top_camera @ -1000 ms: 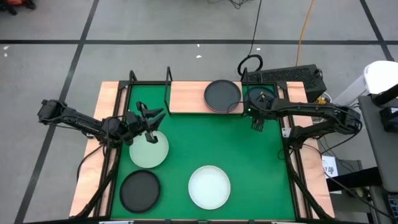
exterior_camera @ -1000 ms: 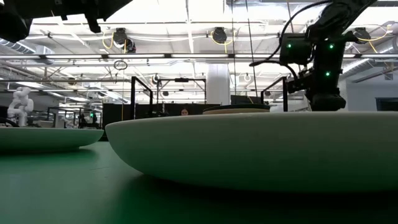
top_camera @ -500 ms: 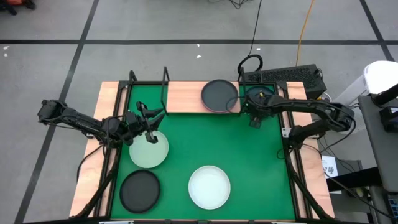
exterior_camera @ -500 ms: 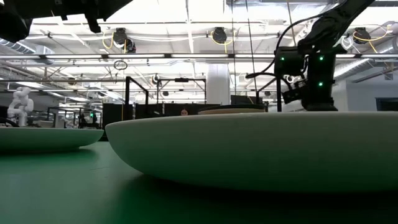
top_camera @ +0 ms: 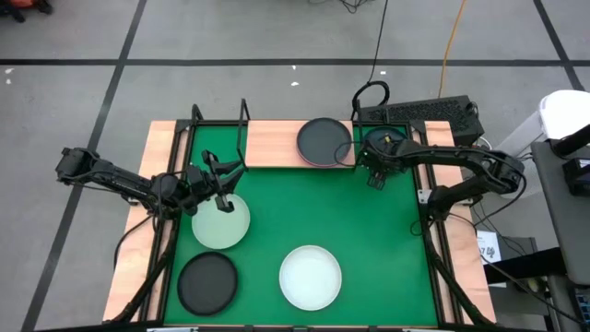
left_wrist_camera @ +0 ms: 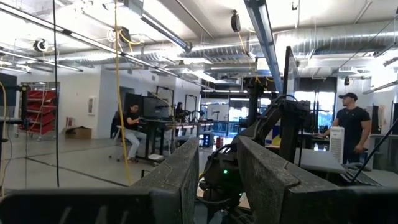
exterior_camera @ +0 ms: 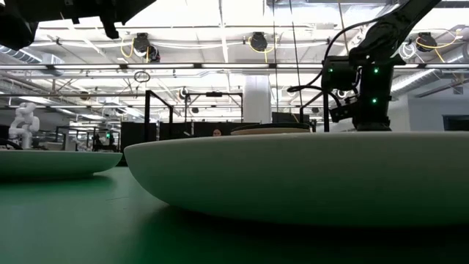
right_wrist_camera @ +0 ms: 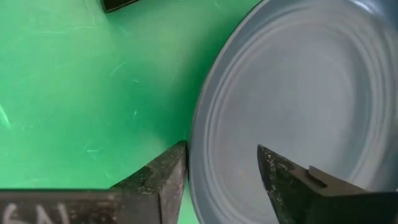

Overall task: Place and stack plates onto a shelf
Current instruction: Put the dark blue plate on the shelf

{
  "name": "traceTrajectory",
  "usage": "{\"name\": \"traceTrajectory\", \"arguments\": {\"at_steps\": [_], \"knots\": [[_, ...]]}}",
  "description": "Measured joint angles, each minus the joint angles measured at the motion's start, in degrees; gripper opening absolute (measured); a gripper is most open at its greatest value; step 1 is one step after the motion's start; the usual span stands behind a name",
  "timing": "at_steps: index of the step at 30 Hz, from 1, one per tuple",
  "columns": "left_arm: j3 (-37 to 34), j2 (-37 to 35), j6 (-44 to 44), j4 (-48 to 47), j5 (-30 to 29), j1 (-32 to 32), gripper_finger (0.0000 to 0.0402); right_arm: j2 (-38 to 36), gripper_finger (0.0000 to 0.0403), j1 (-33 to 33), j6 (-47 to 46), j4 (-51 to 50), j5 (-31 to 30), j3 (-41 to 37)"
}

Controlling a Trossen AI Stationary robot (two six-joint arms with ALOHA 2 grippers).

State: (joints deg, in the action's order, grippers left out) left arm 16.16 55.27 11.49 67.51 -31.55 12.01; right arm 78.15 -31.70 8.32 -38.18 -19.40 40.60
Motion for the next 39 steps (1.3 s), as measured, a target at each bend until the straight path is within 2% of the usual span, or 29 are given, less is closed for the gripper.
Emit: {"name": "traceTrajectory", "arguments": {"at_steps": [5,10,14,19,24,27,30,34,36,37,39], "knots": [[0.0,0.0,0.0,0.0,0.0,0.0,0.0115,-0.2,0.0127,0.0,-2.0,-2.1,0.0,0.1],[0.0,0.0,0.0,-0.1,0.0,0.0,0.0115,-2.7,0.0025,0.8,-7.1,-9.3,1.6,0.7],[0.0,0.0,0.2,-0.2,0.0,0.0,0.0115,-7.7,0.0004,2.9,-11.0,-13.7,1.4,2.7],[0.0,0.0,0.2,-0.3,0.0,0.0,0.0115,-14.9,0.0000,5.0,-13.1,-18.1,1.5,5.1],[0.0,0.0,0.0,-0.3,0.0,0.0,0.0115,-19.5,0.0008,5.6,-13.7,-18.0,1.8,5.2],[0.0,0.0,-0.5,-0.3,0.0,0.0,0.0115,-19.6,0.0023,5.6,-19.4,-17.2,6.0,4.8],[0.0,0.0,-1.3,-0.4,0.0,0.0,0.0115,-19.6,0.0047,7.1,-25.5,-11.6,14.0,2.0],[0.0,0.0,-1.3,-0.4,0.0,0.0,0.0115,-19.6,0.0077,9.9,-27.7,2.6,16.4,-4.2],[0.0,0.0,-1.3,-0.4,0.0,0.0,0.0115,-19.6,0.0087,10.5,-24.7,7.6,14.3,-6.6],[0.0,0.0,-1.3,-0.4,0.0,0.0,0.0115,-19.7,0.0090,10.8,-23.1,7.8,10.8,-7.0],[0.0,0.0,-1.4,-0.5,0.0,0.0,0.0115,-20.7,0.0093,11.2,-22.2,7.1,-0.3,-8.0]]}}
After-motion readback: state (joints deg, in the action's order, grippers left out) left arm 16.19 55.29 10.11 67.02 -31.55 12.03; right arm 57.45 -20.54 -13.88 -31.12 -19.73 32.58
